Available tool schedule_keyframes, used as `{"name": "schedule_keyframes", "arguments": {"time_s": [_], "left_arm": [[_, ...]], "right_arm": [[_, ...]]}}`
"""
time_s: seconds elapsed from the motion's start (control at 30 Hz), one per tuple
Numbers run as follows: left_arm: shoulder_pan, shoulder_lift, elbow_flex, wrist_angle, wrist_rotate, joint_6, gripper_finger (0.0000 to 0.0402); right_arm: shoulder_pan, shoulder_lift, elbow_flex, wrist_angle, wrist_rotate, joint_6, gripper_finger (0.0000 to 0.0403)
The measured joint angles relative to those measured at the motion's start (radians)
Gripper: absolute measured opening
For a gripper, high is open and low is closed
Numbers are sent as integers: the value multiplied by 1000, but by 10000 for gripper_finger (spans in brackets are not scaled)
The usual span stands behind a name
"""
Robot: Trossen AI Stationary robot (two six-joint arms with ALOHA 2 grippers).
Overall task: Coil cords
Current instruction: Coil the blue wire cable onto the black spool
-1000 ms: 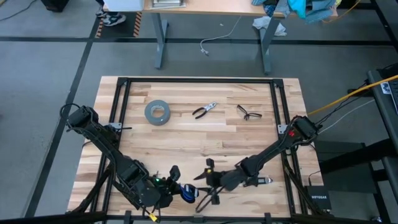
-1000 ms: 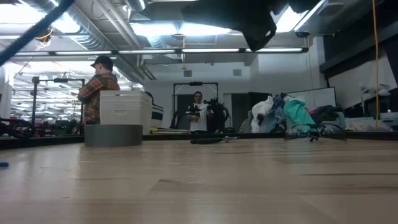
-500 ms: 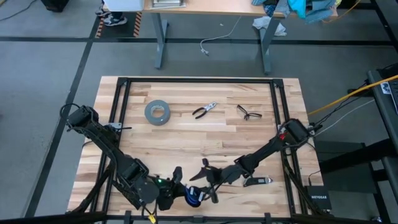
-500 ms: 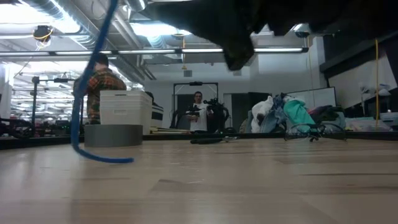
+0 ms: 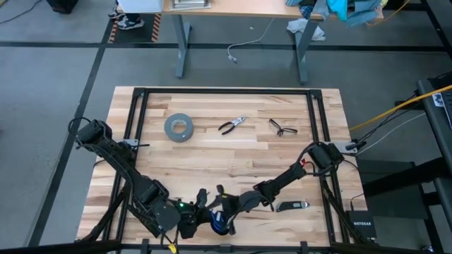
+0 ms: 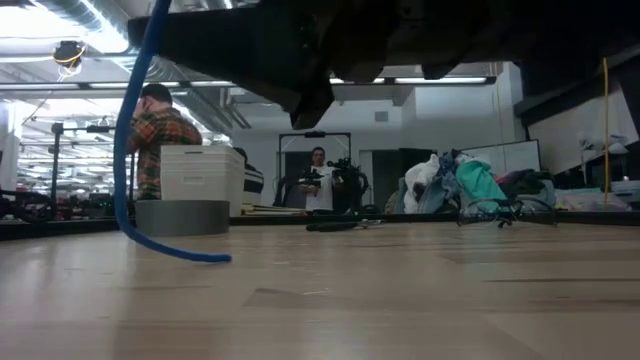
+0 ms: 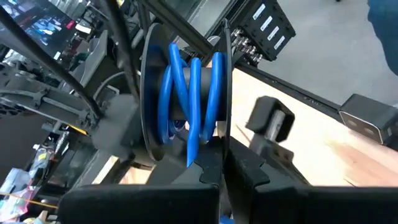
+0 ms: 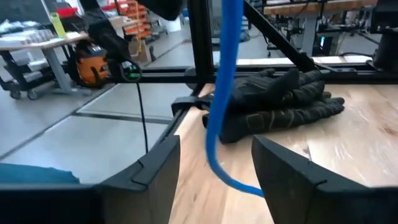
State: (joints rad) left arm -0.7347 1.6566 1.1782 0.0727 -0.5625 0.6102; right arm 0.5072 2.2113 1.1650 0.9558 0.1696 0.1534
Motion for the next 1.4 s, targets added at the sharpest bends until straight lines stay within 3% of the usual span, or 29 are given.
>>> {"name": "schedule_keyframes", "arguments": {"time_s": [0.47, 0.87, 1.4], "left_arm": [[-50, -34, 0, -1, -56, 24, 0], [-35, -34, 0, -1, -57, 15, 0], [-30, -34, 0, -1, -56, 16, 0]], "right_arm": [[-7, 0, 13, -31, -5, 4, 149], [-12, 0, 13, -30, -22, -1, 175], [-12, 0, 12, 16, -36, -2, 127]]}}
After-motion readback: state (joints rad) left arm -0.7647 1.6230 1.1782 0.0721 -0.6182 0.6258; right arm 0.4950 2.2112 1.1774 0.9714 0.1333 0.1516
